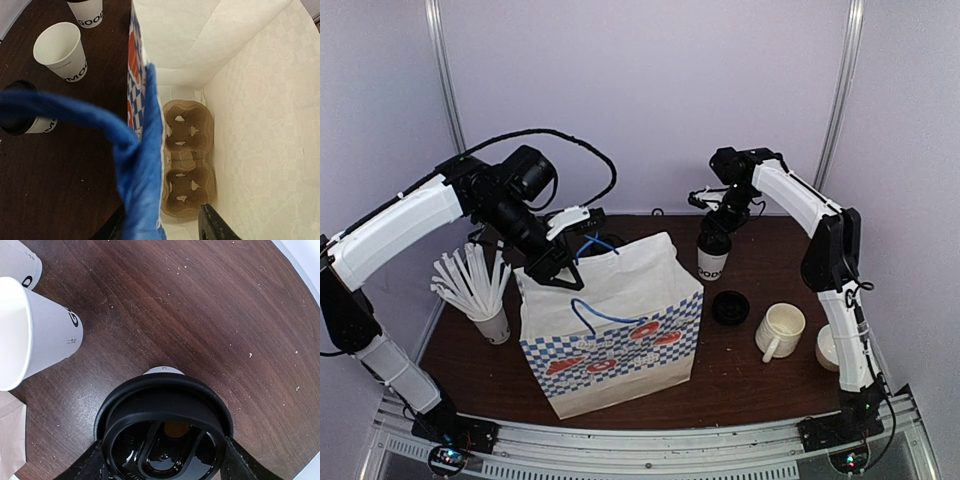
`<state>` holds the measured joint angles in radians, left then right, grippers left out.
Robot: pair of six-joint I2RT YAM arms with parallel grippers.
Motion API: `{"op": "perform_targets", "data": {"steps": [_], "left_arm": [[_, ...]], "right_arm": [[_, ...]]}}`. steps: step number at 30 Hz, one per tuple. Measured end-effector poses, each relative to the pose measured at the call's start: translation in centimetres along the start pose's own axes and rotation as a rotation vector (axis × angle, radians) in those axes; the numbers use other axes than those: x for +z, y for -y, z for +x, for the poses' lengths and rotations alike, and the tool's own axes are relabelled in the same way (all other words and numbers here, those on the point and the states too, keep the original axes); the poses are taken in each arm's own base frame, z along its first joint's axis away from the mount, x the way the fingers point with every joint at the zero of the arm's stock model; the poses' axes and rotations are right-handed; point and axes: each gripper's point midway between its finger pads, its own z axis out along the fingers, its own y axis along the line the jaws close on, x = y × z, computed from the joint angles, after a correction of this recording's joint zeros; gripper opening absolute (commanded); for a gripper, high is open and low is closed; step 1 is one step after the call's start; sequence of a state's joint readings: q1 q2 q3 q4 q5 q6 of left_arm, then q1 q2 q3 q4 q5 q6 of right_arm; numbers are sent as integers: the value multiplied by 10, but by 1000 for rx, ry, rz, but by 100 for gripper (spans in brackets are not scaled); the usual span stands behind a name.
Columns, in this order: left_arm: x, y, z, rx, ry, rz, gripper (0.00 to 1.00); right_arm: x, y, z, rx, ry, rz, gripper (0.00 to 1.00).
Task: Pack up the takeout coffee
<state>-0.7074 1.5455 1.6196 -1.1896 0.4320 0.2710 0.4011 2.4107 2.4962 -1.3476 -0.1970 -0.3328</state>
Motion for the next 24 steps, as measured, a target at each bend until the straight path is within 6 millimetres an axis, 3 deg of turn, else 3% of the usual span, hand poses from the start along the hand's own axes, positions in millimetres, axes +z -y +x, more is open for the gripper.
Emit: {"op": "perform_targets", "data": {"steps": [6, 9, 13, 19, 21, 24], "left_arm": [[3, 4, -5, -1, 15, 40, 43], [6, 5, -10, 0, 32, 63, 35], [12, 3, -23, 0, 60, 86, 24], [18, -5, -50, 21, 119, 101, 5], [19, -6, -59, 31, 135, 107, 2], [23, -10, -76, 51, 158, 111, 0]], "right_arm": [[-6, 1, 4, -7, -9, 19, 64], [-24, 0, 10, -14, -6, 34, 64], [-78, -5, 10, -33, 74, 63, 63], [-185, -22, 5, -72, 299, 90, 61], [-217, -31, 6, -98, 376, 87, 61], [-250, -48, 15, -148, 459, 60, 60]]}}
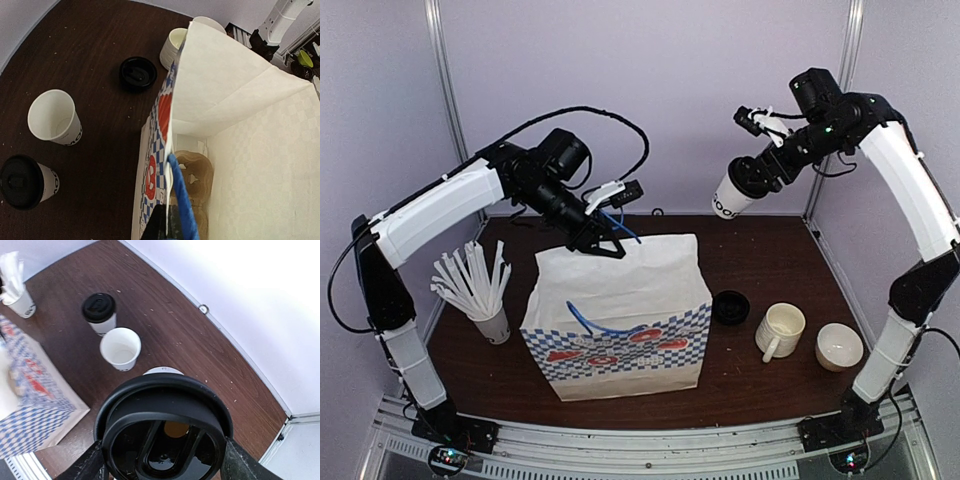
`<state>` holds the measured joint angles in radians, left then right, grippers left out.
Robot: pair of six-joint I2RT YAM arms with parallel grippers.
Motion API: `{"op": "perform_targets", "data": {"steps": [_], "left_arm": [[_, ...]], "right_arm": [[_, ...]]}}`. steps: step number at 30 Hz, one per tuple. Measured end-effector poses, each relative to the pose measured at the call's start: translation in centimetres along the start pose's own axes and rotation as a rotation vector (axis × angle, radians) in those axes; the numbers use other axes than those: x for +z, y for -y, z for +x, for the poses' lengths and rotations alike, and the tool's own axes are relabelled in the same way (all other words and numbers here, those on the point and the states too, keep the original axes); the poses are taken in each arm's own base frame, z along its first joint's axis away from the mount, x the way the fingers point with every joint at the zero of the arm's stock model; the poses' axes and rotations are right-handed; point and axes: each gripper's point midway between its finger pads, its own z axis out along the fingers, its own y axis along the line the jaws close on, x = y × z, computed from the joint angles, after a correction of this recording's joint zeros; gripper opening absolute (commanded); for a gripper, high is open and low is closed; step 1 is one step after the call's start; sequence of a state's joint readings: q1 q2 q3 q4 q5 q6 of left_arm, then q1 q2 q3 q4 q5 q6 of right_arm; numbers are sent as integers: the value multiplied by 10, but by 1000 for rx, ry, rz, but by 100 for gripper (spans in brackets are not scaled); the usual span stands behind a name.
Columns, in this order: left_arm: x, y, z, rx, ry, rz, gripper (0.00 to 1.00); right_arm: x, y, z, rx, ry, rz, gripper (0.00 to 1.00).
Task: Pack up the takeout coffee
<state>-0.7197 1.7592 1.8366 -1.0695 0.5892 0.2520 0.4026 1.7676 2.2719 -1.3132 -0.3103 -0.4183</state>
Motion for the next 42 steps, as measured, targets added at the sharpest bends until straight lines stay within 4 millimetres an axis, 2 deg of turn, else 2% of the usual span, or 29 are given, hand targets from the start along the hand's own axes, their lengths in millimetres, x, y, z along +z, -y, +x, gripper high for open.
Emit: {"op": "perform_targets", "data": {"steps": [5, 11, 19, 26, 27, 31, 35, 36, 38, 39, 42], "left_arm": [[14, -5, -15, 15, 6, 15, 0], [26, -17, -31, 10, 20, 11, 0], [29, -31, -55, 37, 50, -21, 0], [29, -39, -65, 70, 60, -44, 0], [30, -39, -65, 72, 59, -43, 3], [35, -39, -61, 74, 45, -30, 32], [36, -40, -59, 75, 33, -35, 51], [36, -41, -59, 75, 31, -42, 60], [35, -43, -58, 78, 24, -59, 88], [34, -44, -57, 80, 21, -71, 97], [21, -37, -53, 91, 10, -106, 97]], "right_arm": [[-42, -25, -8, -76, 107, -68, 60], [-74, -53, -22, -147, 218, -176, 60], [-94, -91, -29, -176, 299, -374, 59], [-92, -123, -28, -230, 294, -476, 58], [-91, -128, -27, -244, 288, -485, 58], [-80, -142, -20, -295, 246, -495, 57], [-62, -158, -8, -365, 175, -497, 56], [-58, -162, -5, -380, 157, -500, 56], [-51, -169, 0, -417, 125, -500, 56], [-47, -172, 2, -433, 112, -500, 56], [-38, -177, 9, -471, 74, -496, 56]]}}
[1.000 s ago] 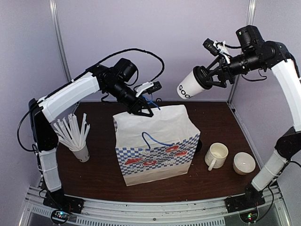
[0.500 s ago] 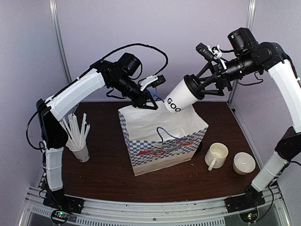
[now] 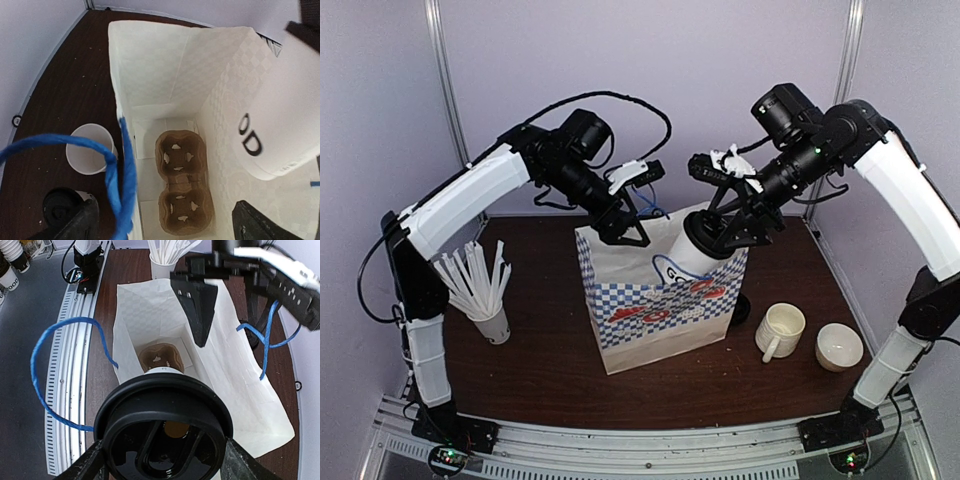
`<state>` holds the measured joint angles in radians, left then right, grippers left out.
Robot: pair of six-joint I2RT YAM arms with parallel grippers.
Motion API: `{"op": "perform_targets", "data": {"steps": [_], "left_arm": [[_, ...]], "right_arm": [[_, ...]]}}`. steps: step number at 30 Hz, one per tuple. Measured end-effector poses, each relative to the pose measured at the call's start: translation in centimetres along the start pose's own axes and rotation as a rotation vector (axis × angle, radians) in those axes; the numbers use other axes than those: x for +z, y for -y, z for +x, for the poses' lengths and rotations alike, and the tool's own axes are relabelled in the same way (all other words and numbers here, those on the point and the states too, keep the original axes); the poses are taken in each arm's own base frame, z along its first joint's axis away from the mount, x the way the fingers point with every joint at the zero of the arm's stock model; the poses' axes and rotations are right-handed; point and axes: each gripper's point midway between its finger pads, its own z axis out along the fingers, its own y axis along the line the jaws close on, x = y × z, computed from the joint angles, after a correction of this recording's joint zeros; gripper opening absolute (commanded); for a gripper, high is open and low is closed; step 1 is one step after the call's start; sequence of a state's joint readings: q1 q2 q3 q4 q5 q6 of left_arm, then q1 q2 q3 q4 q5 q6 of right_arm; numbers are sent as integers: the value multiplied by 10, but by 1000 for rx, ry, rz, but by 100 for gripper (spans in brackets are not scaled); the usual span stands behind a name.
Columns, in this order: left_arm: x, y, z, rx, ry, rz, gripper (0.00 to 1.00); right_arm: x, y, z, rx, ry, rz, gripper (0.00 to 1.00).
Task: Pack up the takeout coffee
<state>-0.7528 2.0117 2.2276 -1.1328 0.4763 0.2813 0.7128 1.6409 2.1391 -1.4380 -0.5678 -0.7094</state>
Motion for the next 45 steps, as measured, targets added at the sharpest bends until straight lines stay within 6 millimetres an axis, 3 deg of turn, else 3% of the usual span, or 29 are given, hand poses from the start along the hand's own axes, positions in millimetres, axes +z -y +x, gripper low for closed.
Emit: {"op": "perform_targets", "data": {"steps": [7, 11, 15, 19, 24, 31, 35, 39, 42, 45], "left_arm": [[-80, 37, -4, 90, 86, -150, 98], [-103, 25, 1, 58, 105, -281, 98], [-93, -1, 14, -13, 77, -351, 97], [-79, -16, 37, -63, 22, -376, 97], [-81, -26, 41, -74, 21, -406, 97], [-91, -45, 30, -87, 98, -428, 98], [-87, -35, 14, -68, 185, -337, 98], [-85, -5, -1, -28, 268, -169, 98], [-88, 13, -7, -9, 310, -80, 98], [-90, 18, -8, -18, 330, -64, 98]], "right_arm": [[26, 17, 9, -19, -91, 24, 55], [49, 39, 15, -19, -157, 55, 54], [72, 44, 17, -47, -213, 45, 54], [78, 28, 18, -102, -257, 17, 55], [70, -4, 21, -195, -295, -11, 55], [60, -58, 43, -339, -383, -64, 53], [63, -76, 52, -391, -425, -82, 53], [66, -94, 68, -447, -479, -97, 52], [68, -100, 76, -476, -514, -97, 52], [71, -102, 78, -492, -529, -95, 52]]}}
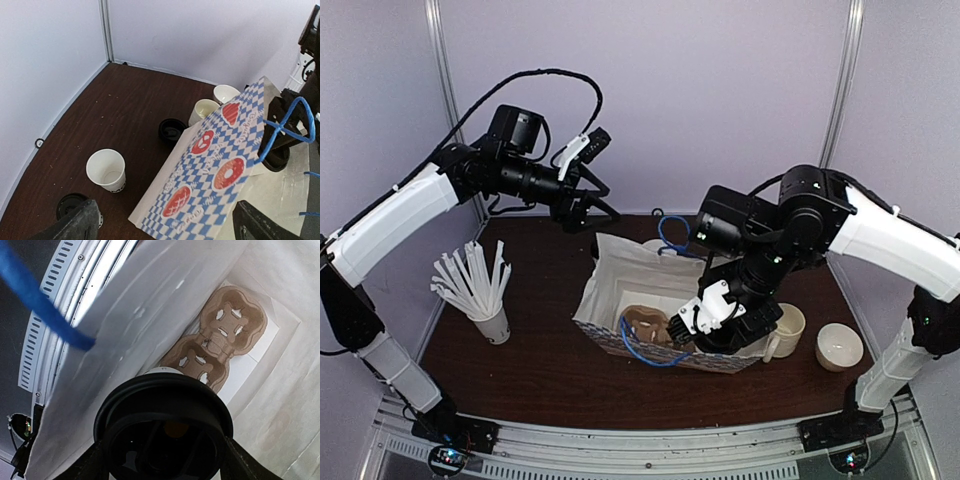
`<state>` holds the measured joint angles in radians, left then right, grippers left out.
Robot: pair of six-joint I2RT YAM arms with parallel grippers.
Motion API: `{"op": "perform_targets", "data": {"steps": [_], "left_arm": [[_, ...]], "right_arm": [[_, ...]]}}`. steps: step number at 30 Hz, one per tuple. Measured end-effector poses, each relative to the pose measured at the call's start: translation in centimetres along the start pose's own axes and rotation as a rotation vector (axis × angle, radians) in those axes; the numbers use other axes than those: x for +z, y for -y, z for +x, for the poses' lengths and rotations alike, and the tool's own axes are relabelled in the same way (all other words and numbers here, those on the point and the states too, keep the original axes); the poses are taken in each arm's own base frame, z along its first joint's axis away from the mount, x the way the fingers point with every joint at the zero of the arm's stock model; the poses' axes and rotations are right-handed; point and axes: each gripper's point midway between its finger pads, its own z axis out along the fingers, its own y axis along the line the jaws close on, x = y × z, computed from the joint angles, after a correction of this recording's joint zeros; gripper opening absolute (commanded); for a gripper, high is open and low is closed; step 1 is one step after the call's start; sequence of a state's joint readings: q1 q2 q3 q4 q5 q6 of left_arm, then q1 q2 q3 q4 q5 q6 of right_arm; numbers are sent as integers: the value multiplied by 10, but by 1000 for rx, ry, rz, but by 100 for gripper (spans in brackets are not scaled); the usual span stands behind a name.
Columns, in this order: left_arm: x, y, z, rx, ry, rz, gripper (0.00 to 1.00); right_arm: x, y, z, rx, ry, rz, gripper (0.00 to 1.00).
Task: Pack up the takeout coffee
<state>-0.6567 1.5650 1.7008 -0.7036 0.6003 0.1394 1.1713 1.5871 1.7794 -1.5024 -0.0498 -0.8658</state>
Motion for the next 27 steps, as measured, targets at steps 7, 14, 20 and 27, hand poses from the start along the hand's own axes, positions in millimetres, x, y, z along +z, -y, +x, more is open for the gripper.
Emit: {"op": "perform_targets", "data": {"steps": [7, 14, 20, 27], "left_arm": [[-10, -15, -24, 3, 37, -95, 97], [14, -39, -24, -17, 23, -129, 92], [54, -34, 28, -125, -86, -24, 90], [64, 8, 64, -154, -157, 84, 89]], "right_arm": [[6, -7, -1, -33, -33, -3, 52], [20, -32, 13, -98, -117, -33, 53], [14, -40, 16, -148, -121, 3, 50], [23, -25, 13, -149, -131, 83, 52]]}}
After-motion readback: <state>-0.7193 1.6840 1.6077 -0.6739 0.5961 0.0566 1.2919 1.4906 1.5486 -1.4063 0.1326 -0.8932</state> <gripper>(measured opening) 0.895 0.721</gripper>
